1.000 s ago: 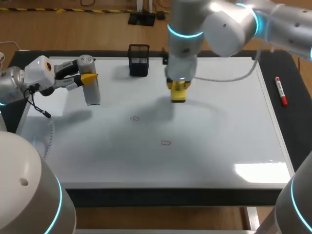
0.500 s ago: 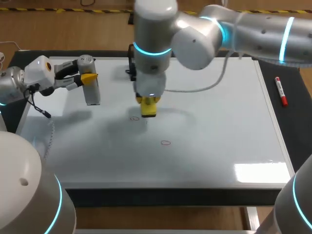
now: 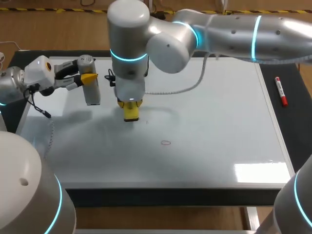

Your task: Pick up the inspection probe, press it on each red-marked spot on the whiteboard one by one, put down the probe, pick up the eraser, and wipe off all the red marks.

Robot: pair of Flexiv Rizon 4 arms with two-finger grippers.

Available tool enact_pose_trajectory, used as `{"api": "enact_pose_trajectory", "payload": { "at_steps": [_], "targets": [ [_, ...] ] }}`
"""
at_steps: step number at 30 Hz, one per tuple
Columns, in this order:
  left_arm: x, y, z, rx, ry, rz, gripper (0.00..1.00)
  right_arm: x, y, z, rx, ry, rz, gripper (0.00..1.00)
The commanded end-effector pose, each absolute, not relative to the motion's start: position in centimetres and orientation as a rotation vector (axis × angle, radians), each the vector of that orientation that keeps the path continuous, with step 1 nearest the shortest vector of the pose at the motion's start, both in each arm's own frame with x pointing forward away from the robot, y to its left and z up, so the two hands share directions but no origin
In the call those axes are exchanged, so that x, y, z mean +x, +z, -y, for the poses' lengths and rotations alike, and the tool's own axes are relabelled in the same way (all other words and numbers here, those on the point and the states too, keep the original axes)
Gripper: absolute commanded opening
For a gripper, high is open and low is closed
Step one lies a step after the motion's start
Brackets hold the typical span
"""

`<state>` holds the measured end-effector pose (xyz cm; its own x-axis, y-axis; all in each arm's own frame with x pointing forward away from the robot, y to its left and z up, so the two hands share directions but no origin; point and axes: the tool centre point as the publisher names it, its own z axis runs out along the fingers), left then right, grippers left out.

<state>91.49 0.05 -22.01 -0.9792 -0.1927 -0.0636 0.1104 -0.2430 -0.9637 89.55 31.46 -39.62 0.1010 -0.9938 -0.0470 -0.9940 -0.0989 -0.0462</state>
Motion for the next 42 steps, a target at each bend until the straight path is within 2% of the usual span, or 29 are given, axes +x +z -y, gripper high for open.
{"api": "enact_pose_trajectory", "payload": {
  "at_steps": [1,42],
  "targets": [
    [91.4,-21.8,-0.1,-0.103,-2.330,-1.803,0.00,90.0,-40.1,-32.0,-2.287,-0.002,-2.068,0.00],
    [91.4,-21.8,-0.1,-0.103,-2.330,-1.803,0.00,90.1,-42.4,-29.7,-2.305,-0.048,-2.105,0.00]
  ]
}}
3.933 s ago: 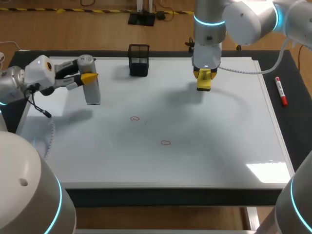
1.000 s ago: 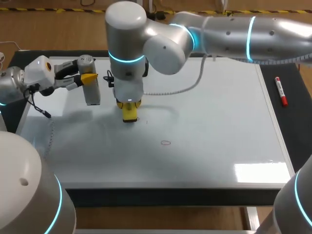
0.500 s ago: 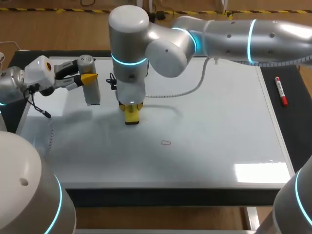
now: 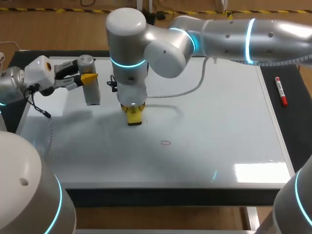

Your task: Pick up the inspection probe, press it on each red-marked spot on the whiteboard one by one, put down the probe, pick up the eraser, and wipe off all the red marks.

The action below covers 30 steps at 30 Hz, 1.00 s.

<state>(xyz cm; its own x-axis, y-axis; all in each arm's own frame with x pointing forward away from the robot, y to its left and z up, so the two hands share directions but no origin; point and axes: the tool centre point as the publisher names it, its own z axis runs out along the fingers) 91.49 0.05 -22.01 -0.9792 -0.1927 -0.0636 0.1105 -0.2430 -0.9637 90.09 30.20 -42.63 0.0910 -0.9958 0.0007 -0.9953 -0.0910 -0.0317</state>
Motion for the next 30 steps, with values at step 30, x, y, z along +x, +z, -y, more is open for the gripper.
{"api": "enact_pose_trajectory", "payload": {
  "at_steps": [30],
  "targets": [
    [91.4,-21.8,-0.1,-0.103,-2.330,-1.803,0.00,90.7,-40.2,-25.3,-2.239,-0.132,-2.202,0.00]
  ]
}}
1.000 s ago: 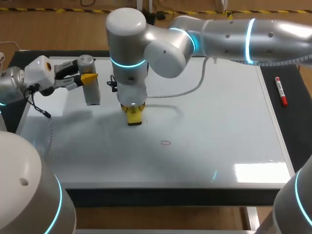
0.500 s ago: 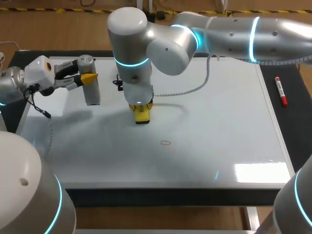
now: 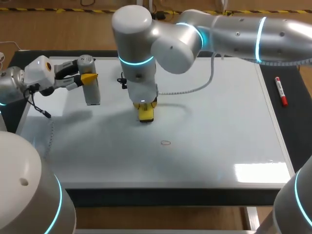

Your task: Pick up the inspection probe, press it on each red-marked spot on the whiteboard one by one, put down the probe, pick up the eraser, and wipe off all the red marks.

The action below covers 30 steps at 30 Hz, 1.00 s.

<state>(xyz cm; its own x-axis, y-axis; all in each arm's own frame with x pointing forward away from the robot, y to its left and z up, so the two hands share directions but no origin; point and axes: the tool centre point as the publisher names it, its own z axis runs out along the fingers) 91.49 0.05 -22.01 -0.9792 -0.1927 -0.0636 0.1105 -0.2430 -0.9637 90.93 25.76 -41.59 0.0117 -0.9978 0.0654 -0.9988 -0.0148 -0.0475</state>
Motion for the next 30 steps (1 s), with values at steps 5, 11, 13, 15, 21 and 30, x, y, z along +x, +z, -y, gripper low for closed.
{"api": "enact_pose_trajectory", "payload": {
  "at_steps": [5,11,13,15,21,30],
  "targets": [
    [91.4,-21.8,-0.1,-0.103,-2.330,-1.803,0.00,90.2,-39.3,-26.8,2.281,0.104,2.197,0.00],
    [91.4,-21.8,-0.1,-0.103,-2.330,-1.803,0.00,89.0,-39.8,-29.8,2.330,0.078,2.156,0.00],
    [91.4,-21.8,-0.1,-0.103,-2.330,-1.803,0.00,88.7,-40.1,-30.5,2.350,0.064,2.136,0.00],
    [91.4,-21.8,-0.1,-0.103,-2.330,-1.803,0.00,88.4,-40.2,-31.0,2.359,0.064,2.124,0.00],
    [91.4,-21.8,-0.1,-0.103,-2.330,-1.803,0.00,88.0,-40.4,-32.2,2.391,0.062,2.101,0.00],
    [91.4,-21.8,-0.1,-0.103,-2.330,-1.803,0.00,87.9,-41.6,-33.0,2.409,0.051,2.060,0.00]
  ]
}}
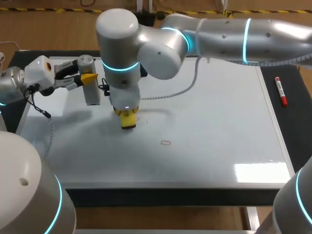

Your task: Pick up the inspection probe, press it on each red-marked spot on the whiteboard one by one, put down the probe, pick up the eraser, and wipe off all the red marks.

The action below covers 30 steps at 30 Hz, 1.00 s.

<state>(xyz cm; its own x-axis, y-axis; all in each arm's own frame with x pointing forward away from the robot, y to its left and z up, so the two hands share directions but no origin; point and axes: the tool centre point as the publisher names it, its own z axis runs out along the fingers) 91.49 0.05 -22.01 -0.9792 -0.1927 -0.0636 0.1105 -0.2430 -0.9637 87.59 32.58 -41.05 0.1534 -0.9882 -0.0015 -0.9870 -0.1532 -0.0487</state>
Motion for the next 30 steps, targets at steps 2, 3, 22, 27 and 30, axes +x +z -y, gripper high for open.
{"api": "enact_pose_trajectory", "payload": {
  "at_steps": [2,3,22,27,30],
  "targets": [
    [91.4,-21.8,-0.1,-0.103,-2.330,-1.803,0.00,87.9,-41.9,-33.0,-2.368,-0.047,-2.025,0.00],
    [91.4,-21.8,-0.1,-0.103,-2.330,-1.803,0.00,87.9,-42.0,-32.9,-2.369,-0.045,-2.026,0.00],
    [91.4,-21.8,-0.1,-0.103,-2.330,-1.803,0.00,88.3,-42.9,-30.5,-2.374,-0.050,-2.060,0.00],
    [91.4,-21.8,-0.1,-0.103,-2.330,-1.803,0.00,88.3,-42.8,-28.9,-2.347,-0.074,-2.101,0.00],
    [91.4,-21.8,-0.1,-0.103,-2.330,-1.803,0.00,88.3,-42.8,-27.8,-2.332,-0.085,-2.125,0.00]
  ]
}}
